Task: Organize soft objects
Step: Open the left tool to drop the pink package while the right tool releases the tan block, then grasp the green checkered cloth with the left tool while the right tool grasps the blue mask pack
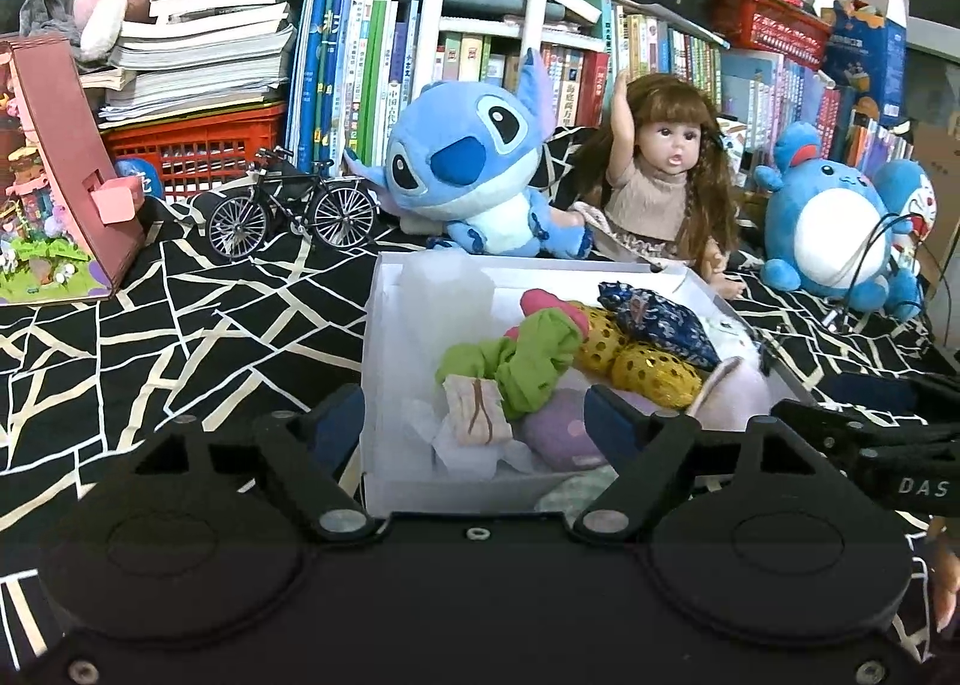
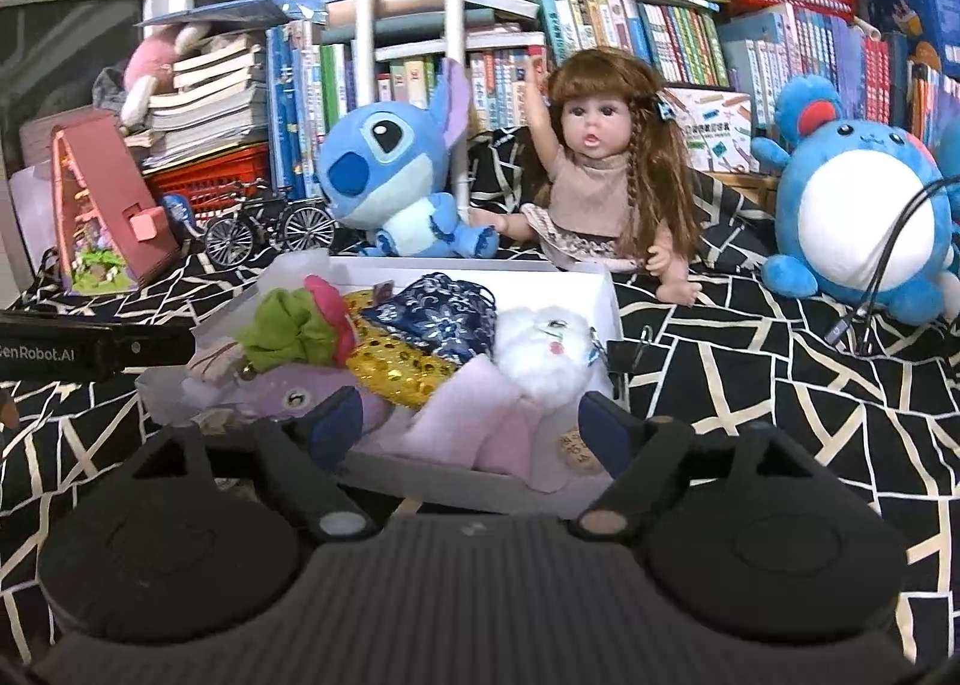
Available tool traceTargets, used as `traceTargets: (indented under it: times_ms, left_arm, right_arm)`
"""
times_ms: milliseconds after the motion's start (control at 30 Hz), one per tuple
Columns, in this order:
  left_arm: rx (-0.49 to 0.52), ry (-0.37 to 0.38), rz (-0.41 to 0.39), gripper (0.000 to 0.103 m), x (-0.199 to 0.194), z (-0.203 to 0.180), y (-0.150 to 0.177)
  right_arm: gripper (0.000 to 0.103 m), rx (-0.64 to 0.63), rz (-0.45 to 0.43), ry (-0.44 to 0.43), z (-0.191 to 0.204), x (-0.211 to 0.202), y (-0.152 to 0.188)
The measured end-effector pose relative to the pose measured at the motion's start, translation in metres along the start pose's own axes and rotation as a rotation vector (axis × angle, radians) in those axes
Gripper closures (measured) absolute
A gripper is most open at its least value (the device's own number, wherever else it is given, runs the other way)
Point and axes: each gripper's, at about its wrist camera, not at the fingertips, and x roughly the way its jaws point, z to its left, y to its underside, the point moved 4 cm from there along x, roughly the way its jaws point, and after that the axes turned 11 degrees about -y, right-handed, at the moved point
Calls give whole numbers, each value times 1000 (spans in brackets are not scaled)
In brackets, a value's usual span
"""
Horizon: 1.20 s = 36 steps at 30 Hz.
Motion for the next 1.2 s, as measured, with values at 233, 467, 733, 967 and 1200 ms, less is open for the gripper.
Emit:
traceTargets:
  times_ms: [233, 467, 733, 967, 1200]
  left_arm:
    - [37, 24, 1, 20, -16, -4, 11]
    - [30, 75, 49, 20, -20, -9, 21]
    - [47, 101, 84, 19, -20, -15, 30]
    - [53, 125, 121, 19, -16, -19, 35]
    - [29, 178, 184, 26, -6, -24, 39]
  right_arm:
    - [15, -39, 9, -27, 13, -5, 6]
    - [7, -66, 16, -79, 24, -11, 15]
    - [0, -132, 32, -140, 39, -16, 26]
    - [0, -152, 63, -203, 53, -15, 38]
    - [0, -183, 102, -274, 73, -10, 51]
